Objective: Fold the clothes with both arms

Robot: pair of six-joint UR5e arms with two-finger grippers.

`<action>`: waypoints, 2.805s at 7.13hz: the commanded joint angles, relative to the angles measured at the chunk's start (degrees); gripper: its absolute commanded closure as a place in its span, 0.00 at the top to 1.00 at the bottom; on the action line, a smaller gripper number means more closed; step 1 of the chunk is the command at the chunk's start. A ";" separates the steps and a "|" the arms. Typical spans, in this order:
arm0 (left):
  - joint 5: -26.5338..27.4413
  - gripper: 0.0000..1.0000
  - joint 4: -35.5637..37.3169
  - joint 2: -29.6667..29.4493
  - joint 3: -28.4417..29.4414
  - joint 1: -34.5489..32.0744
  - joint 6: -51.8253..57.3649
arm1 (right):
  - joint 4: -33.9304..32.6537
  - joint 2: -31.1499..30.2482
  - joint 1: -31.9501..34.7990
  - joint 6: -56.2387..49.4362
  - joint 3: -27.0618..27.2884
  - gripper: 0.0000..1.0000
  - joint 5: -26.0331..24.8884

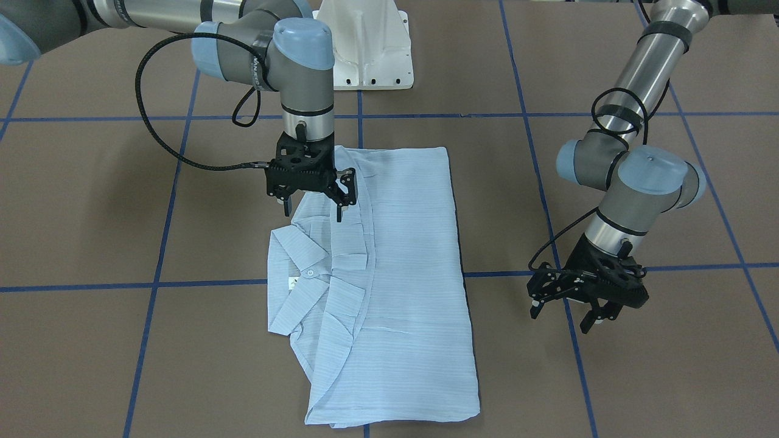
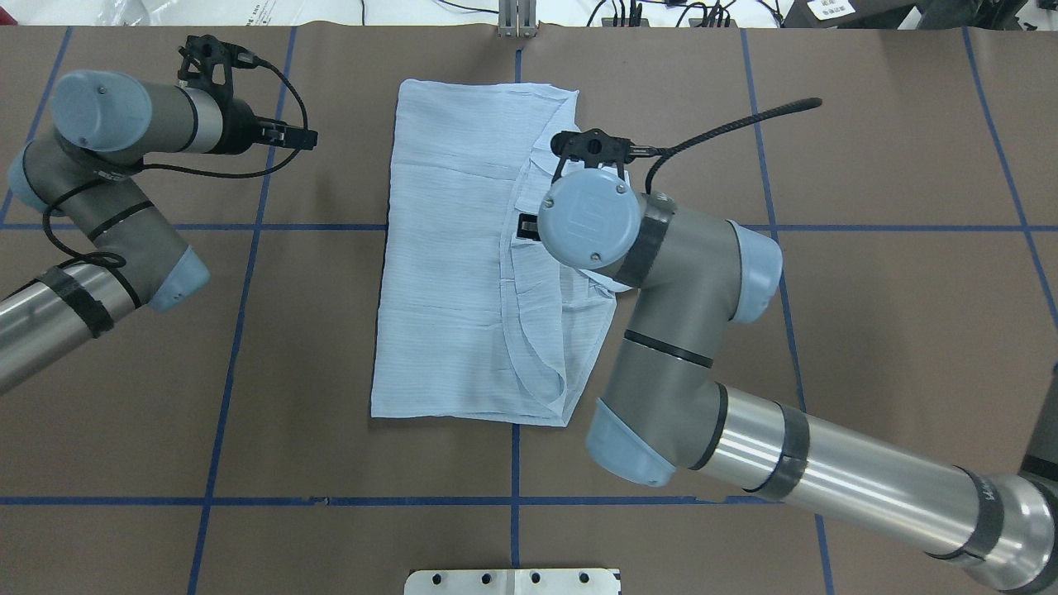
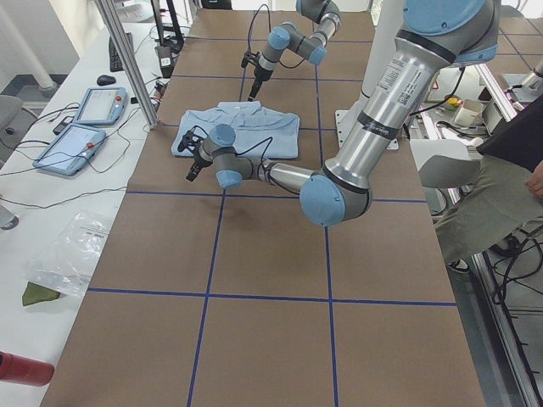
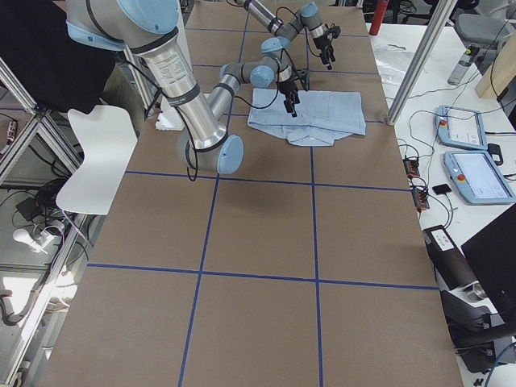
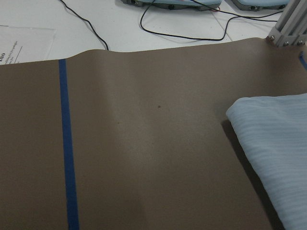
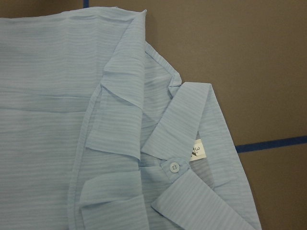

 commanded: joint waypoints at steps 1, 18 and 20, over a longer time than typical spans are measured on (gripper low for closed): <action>-6.11 1.00 -0.55 5.54 -1.52 -5.46 15.76 | -4.31 12.51 0.11 -7.89 -13.98 1.00 0.59; -8.42 1.00 -3.72 12.51 -5.92 -7.16 16.69 | -13.98 20.84 -5.34 -19.63 -32.96 1.00 1.29; -8.42 1.00 -3.72 12.51 -5.92 -7.16 16.69 | -15.29 20.75 -5.25 -19.89 -32.97 1.00 1.20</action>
